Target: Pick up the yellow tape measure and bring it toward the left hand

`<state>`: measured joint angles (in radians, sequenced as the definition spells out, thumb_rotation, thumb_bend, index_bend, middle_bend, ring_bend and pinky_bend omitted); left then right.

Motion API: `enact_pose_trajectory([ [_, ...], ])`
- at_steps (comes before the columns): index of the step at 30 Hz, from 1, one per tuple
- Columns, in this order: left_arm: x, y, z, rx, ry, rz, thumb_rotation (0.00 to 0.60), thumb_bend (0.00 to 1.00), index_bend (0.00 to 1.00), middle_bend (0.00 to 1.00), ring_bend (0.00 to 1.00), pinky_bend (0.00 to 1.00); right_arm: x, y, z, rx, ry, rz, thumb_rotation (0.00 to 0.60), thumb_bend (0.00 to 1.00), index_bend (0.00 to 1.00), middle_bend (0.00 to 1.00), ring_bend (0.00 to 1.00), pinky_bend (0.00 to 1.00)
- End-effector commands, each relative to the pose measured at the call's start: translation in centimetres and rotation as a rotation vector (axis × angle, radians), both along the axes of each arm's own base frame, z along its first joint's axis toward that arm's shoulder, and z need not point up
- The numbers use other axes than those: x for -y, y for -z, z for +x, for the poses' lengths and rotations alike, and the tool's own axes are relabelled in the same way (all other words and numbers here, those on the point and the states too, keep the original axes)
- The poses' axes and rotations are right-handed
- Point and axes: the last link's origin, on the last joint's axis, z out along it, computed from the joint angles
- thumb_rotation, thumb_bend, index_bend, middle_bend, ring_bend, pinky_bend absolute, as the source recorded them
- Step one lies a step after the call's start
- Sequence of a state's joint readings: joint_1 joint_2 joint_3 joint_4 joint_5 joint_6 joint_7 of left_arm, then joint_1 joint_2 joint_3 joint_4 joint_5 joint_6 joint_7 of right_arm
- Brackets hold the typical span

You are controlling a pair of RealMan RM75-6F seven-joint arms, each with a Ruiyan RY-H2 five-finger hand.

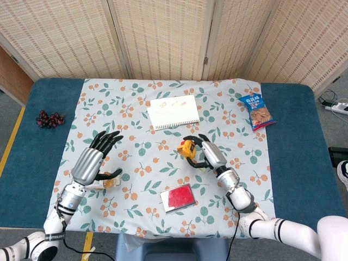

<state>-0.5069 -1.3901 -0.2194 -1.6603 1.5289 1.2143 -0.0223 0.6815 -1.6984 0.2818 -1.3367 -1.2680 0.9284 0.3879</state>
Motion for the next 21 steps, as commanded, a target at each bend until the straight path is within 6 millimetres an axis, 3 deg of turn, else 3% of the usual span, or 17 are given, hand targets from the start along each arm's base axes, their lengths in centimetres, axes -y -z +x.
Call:
enact_pose_trajectory([
  [1,-0.6,1.1,2.6,0.025,0.045,-0.011,0.6,0.27,0.12,0.1,0.13,0.0,-0.3,1.3,2.4,0.115,-0.045,0.001,0.6,0.46,0.52,0.43,0.33,0.02],
  [9,-1.4,3.1,6.0,-0.016,0.105,-0.016,0.6,0.28,0.11,0.1,0.13,0.0,-0.7,3.7,4.0,0.182,-0.088,0.037,0.6,0.46,0.52,0.42,0.33,0.02],
  [21,-1.9,5.7,8.0,-0.058,0.131,-0.032,0.6,0.29,0.12,0.1,0.13,0.0,-1.1,4.9,4.5,0.2,-0.094,0.068,0.6,0.46,0.52,0.42,0.33,0.02],
])
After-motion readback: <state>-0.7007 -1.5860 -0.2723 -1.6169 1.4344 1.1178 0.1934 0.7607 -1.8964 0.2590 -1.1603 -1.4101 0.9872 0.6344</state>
